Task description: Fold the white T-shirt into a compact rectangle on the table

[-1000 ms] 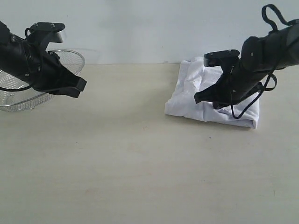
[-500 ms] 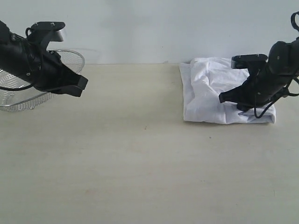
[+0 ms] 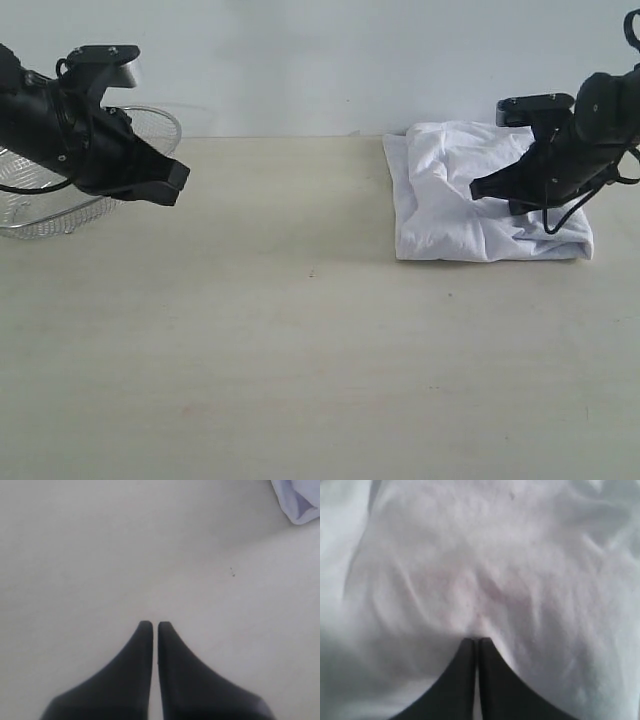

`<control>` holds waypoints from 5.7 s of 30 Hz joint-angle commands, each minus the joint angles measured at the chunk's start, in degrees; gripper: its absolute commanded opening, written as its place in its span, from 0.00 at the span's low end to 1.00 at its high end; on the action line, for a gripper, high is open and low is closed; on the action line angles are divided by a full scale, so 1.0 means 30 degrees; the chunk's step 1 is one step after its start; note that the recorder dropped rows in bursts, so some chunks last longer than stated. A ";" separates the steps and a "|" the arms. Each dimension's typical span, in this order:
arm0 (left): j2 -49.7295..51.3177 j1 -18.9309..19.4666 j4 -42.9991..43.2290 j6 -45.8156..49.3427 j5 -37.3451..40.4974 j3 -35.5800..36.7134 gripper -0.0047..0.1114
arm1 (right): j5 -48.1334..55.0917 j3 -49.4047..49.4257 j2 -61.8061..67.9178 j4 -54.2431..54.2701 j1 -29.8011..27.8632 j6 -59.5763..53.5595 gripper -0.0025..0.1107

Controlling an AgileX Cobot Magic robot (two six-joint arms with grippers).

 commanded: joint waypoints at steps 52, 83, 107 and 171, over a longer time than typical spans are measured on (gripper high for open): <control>-1.6276 0.1242 -0.0105 -0.0843 -0.6626 0.8025 0.08 | -1.0659 1.8442 -2.5350 0.0042 0.2568 0.5155 0.02; -1.6233 0.1242 -0.0237 -0.0843 -0.6559 0.8025 0.08 | -0.9825 1.8442 -3.8183 0.0042 0.2684 0.5155 0.02; -1.6268 0.1242 -0.0237 -0.0843 -0.6569 0.8025 0.08 | -0.3334 2.6258 -4.0210 -0.0117 0.2657 -0.1185 0.02; -3.2607 0.6049 -0.0290 -0.3206 -0.5123 1.4561 0.08 | -0.1046 2.6258 -4.0210 -0.0499 0.2695 0.1895 0.02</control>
